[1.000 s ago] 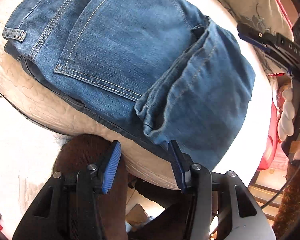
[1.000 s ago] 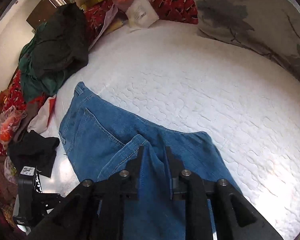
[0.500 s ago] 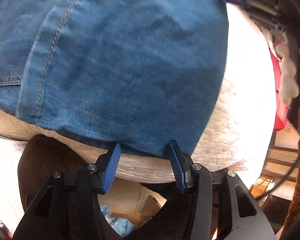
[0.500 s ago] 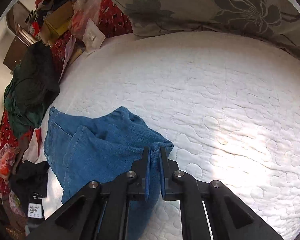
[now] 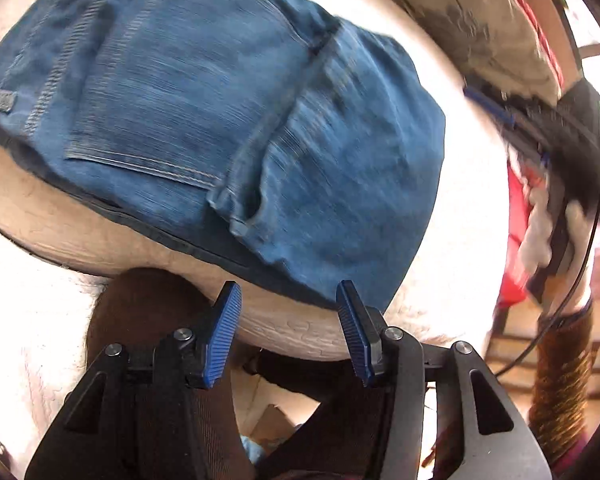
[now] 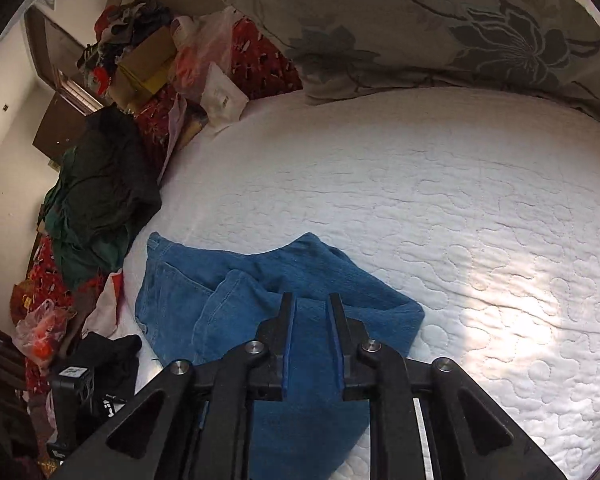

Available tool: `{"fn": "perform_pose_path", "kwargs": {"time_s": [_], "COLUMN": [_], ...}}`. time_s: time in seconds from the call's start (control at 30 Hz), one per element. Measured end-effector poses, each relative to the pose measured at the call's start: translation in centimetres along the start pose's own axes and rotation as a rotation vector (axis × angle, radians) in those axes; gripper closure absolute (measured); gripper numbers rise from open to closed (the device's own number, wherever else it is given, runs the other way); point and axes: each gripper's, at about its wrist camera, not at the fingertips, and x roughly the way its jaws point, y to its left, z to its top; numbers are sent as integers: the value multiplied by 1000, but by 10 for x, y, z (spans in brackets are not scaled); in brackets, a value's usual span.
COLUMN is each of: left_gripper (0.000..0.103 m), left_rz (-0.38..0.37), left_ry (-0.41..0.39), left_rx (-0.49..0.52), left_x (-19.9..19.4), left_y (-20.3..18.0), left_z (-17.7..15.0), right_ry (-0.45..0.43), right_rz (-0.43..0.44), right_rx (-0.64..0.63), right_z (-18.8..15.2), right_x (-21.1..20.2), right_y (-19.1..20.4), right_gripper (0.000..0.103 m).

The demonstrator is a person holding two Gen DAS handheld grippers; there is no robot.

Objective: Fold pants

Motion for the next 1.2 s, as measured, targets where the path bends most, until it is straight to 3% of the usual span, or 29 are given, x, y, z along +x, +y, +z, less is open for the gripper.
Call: {"fn": "perform_pose_path", "kwargs": {"time_s": [0.07,0.13,0.2,0.23,0.3,0.37,0.6,0.77,0.9,1.0,1.2], "left_gripper": [55,55,55,55,55,55,55,51,45,45,45], "left_rz": [-106,-162,-124,-95,-45,-78,-170,-329,-390,-462,-538], "left_ry": [-15,-42,-48,-36,20,54,-22,-163,-180,-180,-203], "left_rx": [-92,-119,-104,-100,-138,-201,-195,-509,-667,-716,-669], "left_x": [-10,-16,-8,-1,28,44,-8,-49,-33,-23,-12], "left_y": [20,22,20,21,37,57,96,201,247,253,228], "left_z": [11,24,35,52,55,57,43,31,33,36,70], "right_ry": [15,41,69,80,150,197,205,160,176,199,231], "right_rz": [23,25,14,-16,-117,-194,-205,-174,-153,-140,-125], "right_rx": [-40,-73,-98,-102,-114,-114,-117,-76,-52,-61,-121], "right_z": [-1,-2,-6,-7,-10,-14,-1,9,12,13,24], "right_x": [13,32,53,64,95,117,91,78,90,105,129], "right_y": [25,46,60,64,64,58,78,97,112,129,158], "right_gripper": [78,78,78,78,81,85,77,67,67,67,66]}}
